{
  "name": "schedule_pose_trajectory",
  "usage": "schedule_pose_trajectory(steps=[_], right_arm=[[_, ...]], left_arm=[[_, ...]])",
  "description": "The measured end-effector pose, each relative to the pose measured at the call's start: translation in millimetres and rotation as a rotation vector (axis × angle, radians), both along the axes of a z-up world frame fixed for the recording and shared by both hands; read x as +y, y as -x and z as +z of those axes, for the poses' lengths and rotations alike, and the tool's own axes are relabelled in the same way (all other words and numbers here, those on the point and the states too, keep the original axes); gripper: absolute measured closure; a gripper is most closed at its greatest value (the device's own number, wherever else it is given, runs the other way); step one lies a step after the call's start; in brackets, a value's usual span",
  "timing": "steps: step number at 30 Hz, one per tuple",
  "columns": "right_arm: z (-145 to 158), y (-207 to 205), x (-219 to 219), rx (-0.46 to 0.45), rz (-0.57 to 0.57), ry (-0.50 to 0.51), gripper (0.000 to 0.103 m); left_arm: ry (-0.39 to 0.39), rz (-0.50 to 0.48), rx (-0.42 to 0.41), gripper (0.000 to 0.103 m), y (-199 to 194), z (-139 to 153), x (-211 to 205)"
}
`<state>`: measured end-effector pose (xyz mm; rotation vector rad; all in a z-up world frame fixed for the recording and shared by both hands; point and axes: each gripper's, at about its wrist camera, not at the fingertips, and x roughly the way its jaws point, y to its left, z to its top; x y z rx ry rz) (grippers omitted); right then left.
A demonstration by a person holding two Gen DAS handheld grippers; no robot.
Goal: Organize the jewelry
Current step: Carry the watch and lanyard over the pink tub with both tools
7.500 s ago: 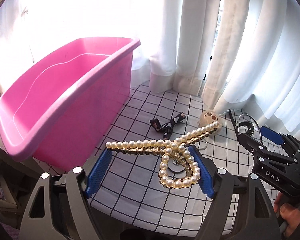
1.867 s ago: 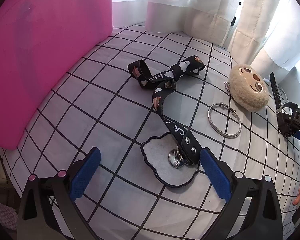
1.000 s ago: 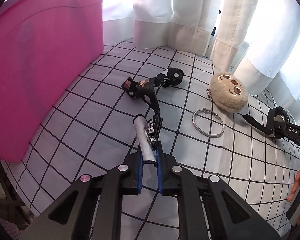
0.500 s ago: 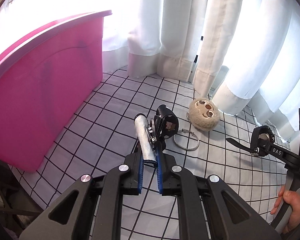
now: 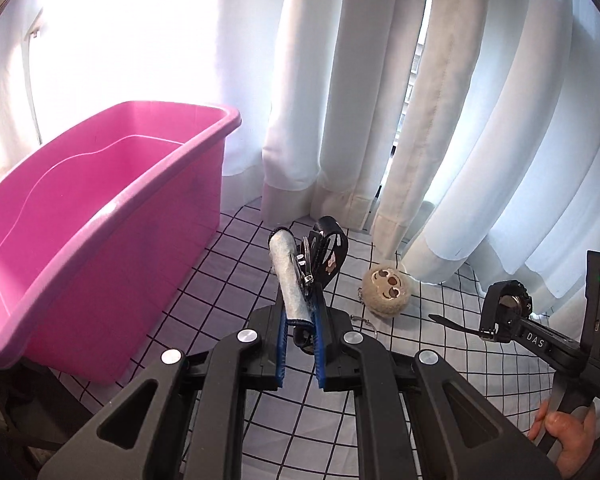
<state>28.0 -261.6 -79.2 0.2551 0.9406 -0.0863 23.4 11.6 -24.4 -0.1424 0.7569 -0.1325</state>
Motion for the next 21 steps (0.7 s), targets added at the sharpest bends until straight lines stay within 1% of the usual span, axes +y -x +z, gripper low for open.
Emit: schedule_pose_trajectory(steps=[5,12,21], right_arm=[[31.1,-10.7,31.2,-0.06,0.036,0.006,0.077],[72.9,-29.7,79.7,-0.135,0.104,0.015,0.077],[113.7,-59.5,161.1,-0.204,0.227,0.028,0.077]], left_arm=[[0.011,0.01,-0.054,0.092,-1.1,29.7,21.1],[0.003,0.046,-0.113,0.092,-7.8,63.6,53.4],[-0.024,0.122,-0.192,0.092,-16.9,104.4,109.0]])
